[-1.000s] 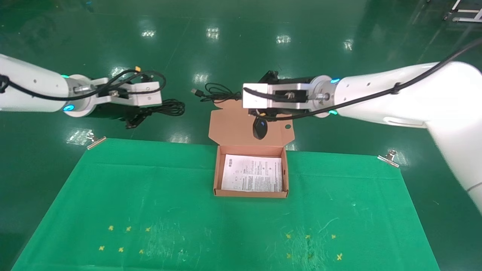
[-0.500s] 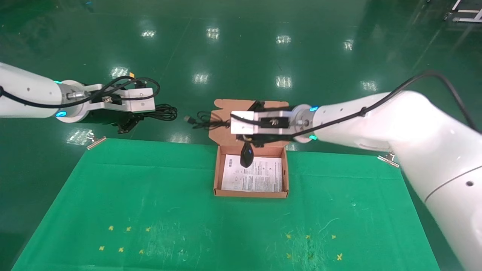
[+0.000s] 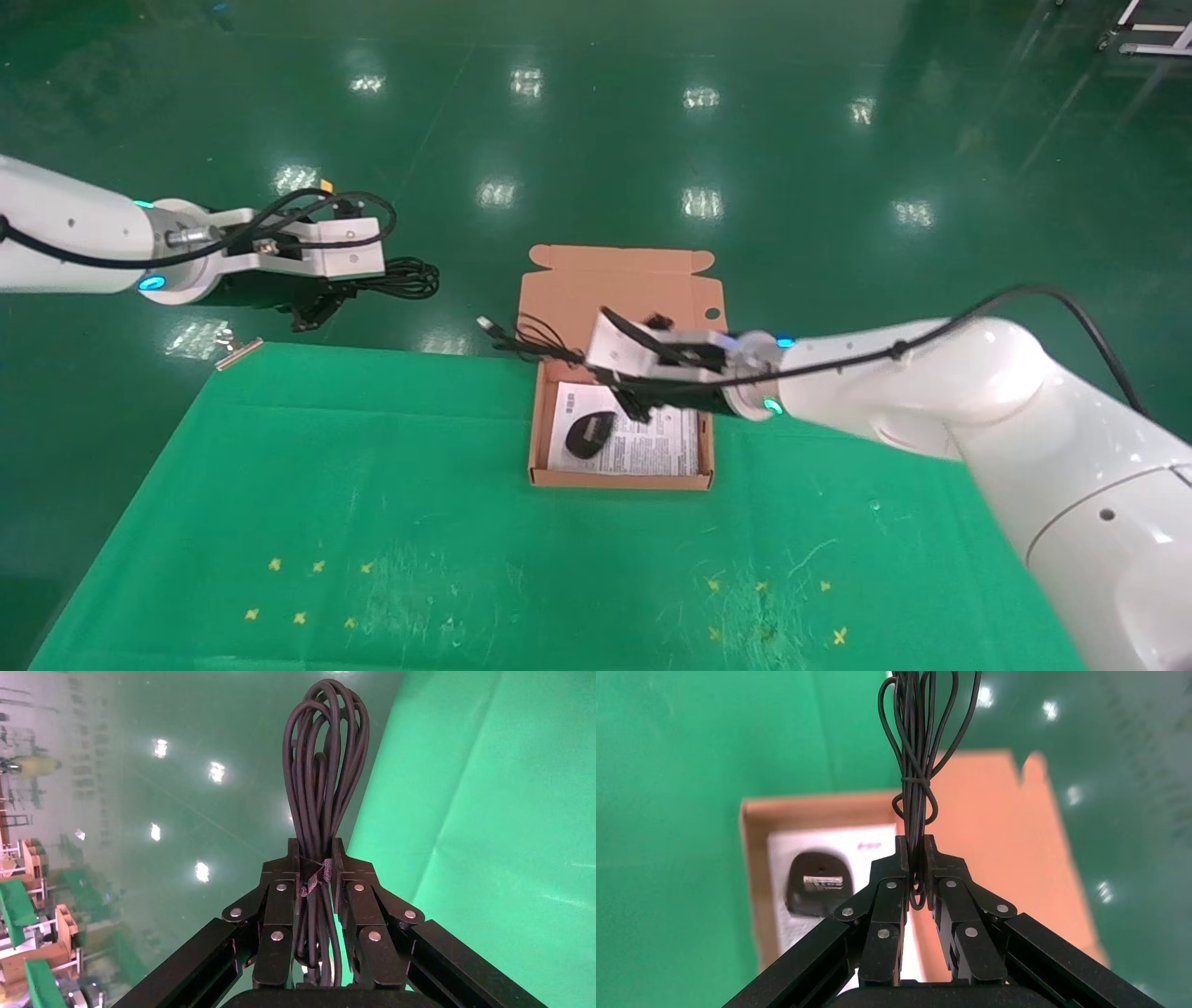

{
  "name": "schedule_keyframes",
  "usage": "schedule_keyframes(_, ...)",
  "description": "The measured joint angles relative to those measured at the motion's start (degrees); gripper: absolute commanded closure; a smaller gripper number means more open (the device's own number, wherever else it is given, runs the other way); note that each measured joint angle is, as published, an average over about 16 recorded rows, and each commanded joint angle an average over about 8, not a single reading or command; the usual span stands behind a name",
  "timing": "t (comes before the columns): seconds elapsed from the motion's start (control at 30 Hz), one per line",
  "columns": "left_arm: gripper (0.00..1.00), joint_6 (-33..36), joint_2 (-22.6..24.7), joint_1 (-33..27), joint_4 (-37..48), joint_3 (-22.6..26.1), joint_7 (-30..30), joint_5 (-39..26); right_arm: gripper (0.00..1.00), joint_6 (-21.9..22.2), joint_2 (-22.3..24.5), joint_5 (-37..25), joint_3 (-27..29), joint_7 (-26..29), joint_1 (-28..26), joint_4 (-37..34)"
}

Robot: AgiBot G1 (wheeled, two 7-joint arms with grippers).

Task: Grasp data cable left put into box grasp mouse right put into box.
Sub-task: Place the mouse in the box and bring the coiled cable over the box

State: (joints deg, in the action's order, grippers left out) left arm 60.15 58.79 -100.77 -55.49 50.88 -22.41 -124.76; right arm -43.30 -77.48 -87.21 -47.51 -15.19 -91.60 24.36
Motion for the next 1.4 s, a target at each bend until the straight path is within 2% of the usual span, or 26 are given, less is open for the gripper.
schedule_keyframes(0.07,1.00,0.0,0.0,0.0,0.0,0.0,0.0,0.0,0.98,0.2,0.0,0.9,-0.1,0.1,0.3,-1.3)
schedule_keyframes(0.33,1.00,0.0,0.1,0.2,-0.2,0.1,0.0,0.0,0.02,0.5,0.4,3.0,-0.3,0.0,0.7,-4.6)
schedule_keyframes(0.6,1.00,-0.3,1.6,1.4,-0.3,0.5,0.2,0.5,0.00,0.4,1.4,3.8,-0.6,0.3,0.7,-4.7)
schedule_keyframes(0.87,1.00,-3.4,5.2,4.4,0.3,1.4,1.0,0.5,0.00,0.0,4.3,3.7,-0.7,0.9,0.2,-2.9)
schedule_keyframes(1.13,1.00,-9.7,10.7,8.4,3.2,2.3,3.2,0.8,0.00,-0.7,10.3,2.5,-0.9,2.8,-0.7,1.8)
schedule_keyframes(1.4,1.00,-16.3,16.4,11.4,8.2,3.9,6.8,2.6,0.00,-1.5,18.0,0.1,-1.7,8.1,-0.5,10.5)
